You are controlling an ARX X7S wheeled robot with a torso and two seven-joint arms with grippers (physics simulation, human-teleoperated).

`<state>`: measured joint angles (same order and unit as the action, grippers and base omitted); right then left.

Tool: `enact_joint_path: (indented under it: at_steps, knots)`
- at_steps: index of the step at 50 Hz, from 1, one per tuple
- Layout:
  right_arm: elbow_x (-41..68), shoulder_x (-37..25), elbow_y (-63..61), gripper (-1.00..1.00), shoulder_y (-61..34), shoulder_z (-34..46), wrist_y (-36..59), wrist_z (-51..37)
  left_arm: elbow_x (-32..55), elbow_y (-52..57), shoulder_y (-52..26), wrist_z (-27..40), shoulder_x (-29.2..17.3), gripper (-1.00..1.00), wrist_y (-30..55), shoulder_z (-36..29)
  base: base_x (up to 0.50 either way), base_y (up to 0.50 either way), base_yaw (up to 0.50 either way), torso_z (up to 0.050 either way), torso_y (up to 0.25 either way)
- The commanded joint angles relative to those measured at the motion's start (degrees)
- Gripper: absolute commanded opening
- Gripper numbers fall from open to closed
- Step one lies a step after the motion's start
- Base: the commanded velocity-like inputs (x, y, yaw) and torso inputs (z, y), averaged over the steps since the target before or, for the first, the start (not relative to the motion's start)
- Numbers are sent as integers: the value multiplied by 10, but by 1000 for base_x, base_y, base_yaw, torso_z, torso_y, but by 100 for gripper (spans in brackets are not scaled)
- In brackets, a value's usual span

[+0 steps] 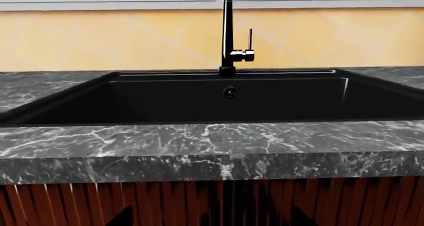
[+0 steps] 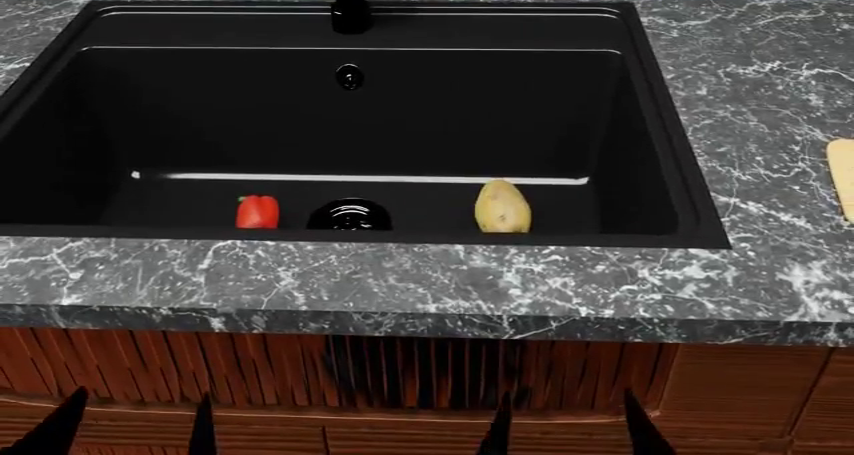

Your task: Pick the vegetables from the sink and place them on the cutting board.

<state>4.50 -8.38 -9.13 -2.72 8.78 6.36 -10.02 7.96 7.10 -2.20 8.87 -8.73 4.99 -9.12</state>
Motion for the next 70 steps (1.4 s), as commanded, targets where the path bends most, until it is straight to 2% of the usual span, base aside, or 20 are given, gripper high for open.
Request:
enact_joint_path:
  at_steps: [1, 5, 7, 8, 11, 15, 17, 20, 23, 28, 30, 32, 34, 40, 43, 44, 51, 54, 64, 70]
  knots:
    - [28, -38, -209, 100, -87, -37, 225, -12, 51, 184, -48, 15, -31, 100, 209, 0, 0, 0, 0, 0, 0]
    - [74, -50, -275, 100, -154, -55, 363, -2, 65, 264, -104, 21, -56, 100, 327, -4, 0, 0, 0, 0, 0]
    - [94, -50, -286, 100, -208, -71, 415, -1, 97, 288, -137, 30, -41, 100, 379, 24, 0, 0, 0, 0, 0]
    - [102, -51, -291, 100, -226, -75, 437, -1, 93, 286, -158, 33, -44, 100, 393, 17, 0, 0, 0, 0, 0]
    - [111, -58, -282, 100, -259, -76, 478, 2, 109, 279, -215, 32, -40, 100, 441, 17, 0, 0, 0, 0, 0]
    - [107, -74, -271, 100, -309, -44, 515, 7, 155, 277, -315, 27, -38, 100, 522, 60, 0, 0, 0, 0, 0]
    - [110, -84, -244, 100, -344, -38, 521, 22, 172, 229, -359, 4, -42, 100, 536, 69, 0, 0, 0, 0, 0]
    - [118, -108, -183, 100, -389, -53, 521, 50, 161, 100, -430, -27, -55, 100, 507, 70, 0, 0, 0, 0, 0]
    - [150, -131, -158, 100, -431, -104, 547, 81, 148, 30, -492, -57, -89, 100, 498, 59, 0, 0, 0, 0, 0]
    - [174, -215, -153, 100, -517, -114, 616, 131, 151, -24, -582, -95, -141, 100, 537, 55, 0, 0, 0, 0, 0]
    - [170, -260, -141, 100, -552, -86, 629, 154, 102, -30, -588, -130, -194, 100, 485, -20, 0, 0, 0, 0, 0]
    - [176, -277, -118, 100, -582, -86, 638, 172, 141, -76, -615, -138, -185, 100, 546, 26, 0, 0, 0, 0, 0]
    - [178, -289, -88, 100, -620, -73, 652, 186, 131, -100, -635, -157, -202, 100, 557, -6, 0, 0, 0, 0, 0]
    - [165, -284, 39, 100, -717, -6, 642, 222, 106, -230, -751, -186, -201, 100, 548, -43, 0, 0, 0, 0, 0]
    - [165, -279, 78, 100, -727, 6, 630, 236, 76, -261, -771, -195, -209, 100, 530, -89, 0, 0, 0, 0, 0]
    - [174, -268, 92, 100, -728, -16, 625, 236, 73, -272, -778, -202, -213, 100, 526, -95, 0, 0, 0, 0, 0]
    - [166, -264, 108, 100, -732, 22, 630, 243, 71, -326, -823, -209, -197, 100, 527, -97, 0, 0, 0, 0, 0]
    - [160, -262, 116, 100, -731, 21, 633, 232, 77, -317, -828, -219, -197, 100, 541, -102, 44, 0, 0, 0, 0]
    - [170, -257, 59, 100, -676, 18, 654, 217, 82, -304, -799, -212, -201, 100, 556, -99, 378, 0, 0, 0, 0]
    - [169, -259, 56, 100, -683, 27, 658, 217, 85, -298, -783, -211, -210, 100, 568, -96, 494, 0, 0, 0, 0]
